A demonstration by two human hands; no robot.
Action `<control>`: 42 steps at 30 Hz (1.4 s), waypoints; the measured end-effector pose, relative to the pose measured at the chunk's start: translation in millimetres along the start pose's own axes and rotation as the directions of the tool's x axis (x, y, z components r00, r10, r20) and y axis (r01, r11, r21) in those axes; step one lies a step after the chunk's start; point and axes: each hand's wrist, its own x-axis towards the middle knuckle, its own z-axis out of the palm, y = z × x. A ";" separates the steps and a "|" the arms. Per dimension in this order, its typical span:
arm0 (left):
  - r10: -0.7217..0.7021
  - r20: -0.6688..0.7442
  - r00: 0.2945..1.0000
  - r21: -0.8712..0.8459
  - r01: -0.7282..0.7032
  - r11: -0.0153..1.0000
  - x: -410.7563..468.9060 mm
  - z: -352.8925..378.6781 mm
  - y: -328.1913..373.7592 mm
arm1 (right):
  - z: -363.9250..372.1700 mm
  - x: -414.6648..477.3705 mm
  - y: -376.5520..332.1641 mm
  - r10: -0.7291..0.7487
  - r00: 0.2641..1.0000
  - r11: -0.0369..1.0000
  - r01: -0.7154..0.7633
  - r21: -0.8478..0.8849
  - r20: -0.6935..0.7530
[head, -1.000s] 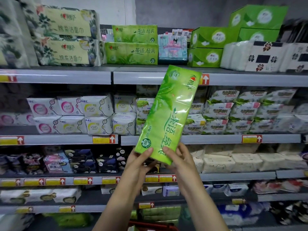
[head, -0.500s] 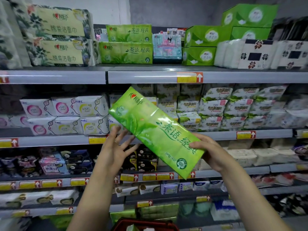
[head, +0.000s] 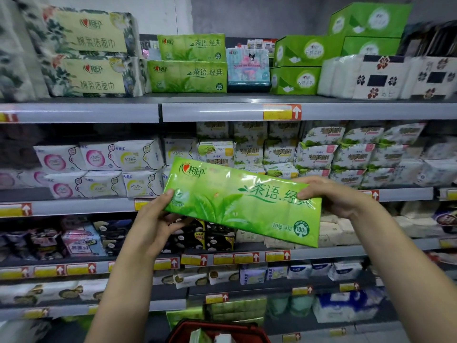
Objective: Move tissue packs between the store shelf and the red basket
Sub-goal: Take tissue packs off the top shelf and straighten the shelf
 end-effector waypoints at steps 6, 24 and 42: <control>0.086 -0.085 0.993 -0.027 -0.089 0.996 -2.4 2.0 -5.8 | 8.2 -3.9 -7.3 -0.025 0.997 1.000 0.024 -0.008 -0.080; 0.221 -0.139 0.965 -0.203 -0.246 0.948 -18.3 17.6 -3.8 | 46.3 -4.8 47.5 -0.091 0.849 0.854 0.335 0.397 -0.521; 0.197 -0.030 0.980 -0.316 -0.196 0.928 -21.8 -10.6 10.2 | 75.9 -9.4 31.9 -0.160 0.780 0.879 0.391 0.272 -0.605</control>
